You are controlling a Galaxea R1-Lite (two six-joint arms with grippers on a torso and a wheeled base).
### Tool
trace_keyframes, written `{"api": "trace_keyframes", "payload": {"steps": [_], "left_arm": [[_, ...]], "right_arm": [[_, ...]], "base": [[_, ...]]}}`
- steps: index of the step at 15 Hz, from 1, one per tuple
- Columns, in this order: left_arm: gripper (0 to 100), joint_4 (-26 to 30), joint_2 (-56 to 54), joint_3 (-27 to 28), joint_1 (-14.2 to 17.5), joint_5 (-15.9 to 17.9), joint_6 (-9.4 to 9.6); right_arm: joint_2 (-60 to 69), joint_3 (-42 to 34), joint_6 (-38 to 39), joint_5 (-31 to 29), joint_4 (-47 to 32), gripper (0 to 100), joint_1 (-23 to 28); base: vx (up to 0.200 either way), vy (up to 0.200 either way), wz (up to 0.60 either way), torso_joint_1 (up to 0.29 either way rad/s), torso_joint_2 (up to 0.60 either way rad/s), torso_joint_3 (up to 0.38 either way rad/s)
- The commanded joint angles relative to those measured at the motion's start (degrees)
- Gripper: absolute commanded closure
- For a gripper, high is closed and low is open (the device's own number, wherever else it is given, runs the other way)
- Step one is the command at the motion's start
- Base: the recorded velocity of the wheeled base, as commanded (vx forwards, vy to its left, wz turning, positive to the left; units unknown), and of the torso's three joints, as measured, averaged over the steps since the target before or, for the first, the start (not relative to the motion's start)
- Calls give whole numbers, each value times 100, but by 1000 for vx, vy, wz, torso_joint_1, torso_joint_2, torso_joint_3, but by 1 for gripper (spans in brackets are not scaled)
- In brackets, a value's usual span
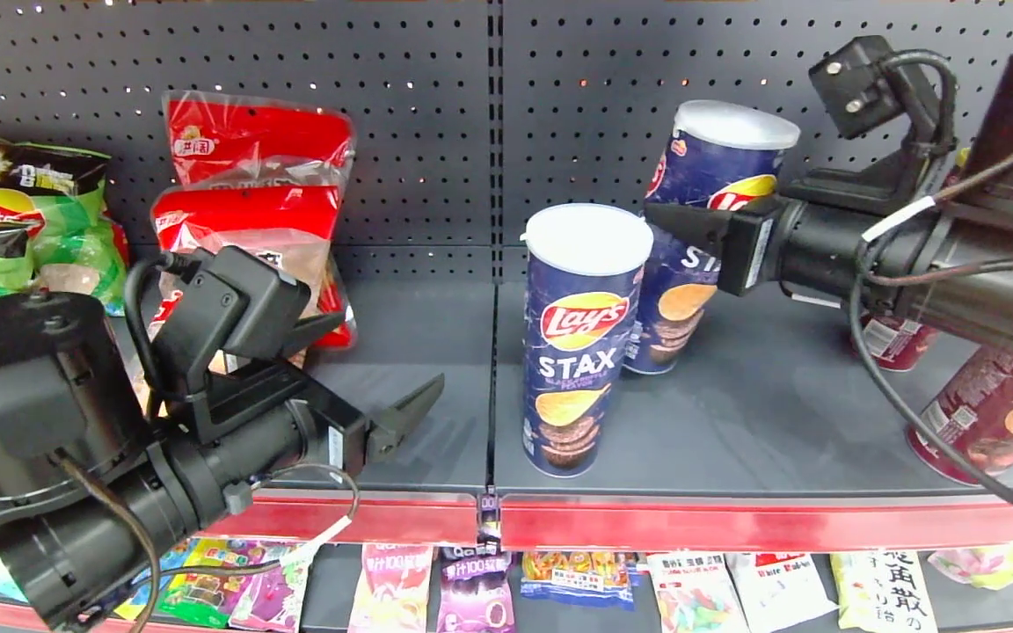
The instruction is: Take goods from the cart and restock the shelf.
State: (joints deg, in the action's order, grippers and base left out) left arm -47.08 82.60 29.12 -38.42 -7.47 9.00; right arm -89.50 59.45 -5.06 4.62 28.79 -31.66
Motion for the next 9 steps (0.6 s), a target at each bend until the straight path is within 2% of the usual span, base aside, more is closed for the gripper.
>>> {"api": "trace_keyframes", "payload": {"steps": [1,4,9], "left_arm": [[0,-3,-69,-21,19,-17,23],[0,6,-148,-73,19,-114,14],[0,6,-139,-82,19,-105,6]], "right_arm": [[-639,488,-4,21,-14,100,11],[-1034,954,-13,13,-32,100,19],[-1280,1147,-65,-5,-49,100,19]], "base": [[0,0,0,0,0,0],[0,0,0,0,0,0],[0,0,0,0,0,0]]}}
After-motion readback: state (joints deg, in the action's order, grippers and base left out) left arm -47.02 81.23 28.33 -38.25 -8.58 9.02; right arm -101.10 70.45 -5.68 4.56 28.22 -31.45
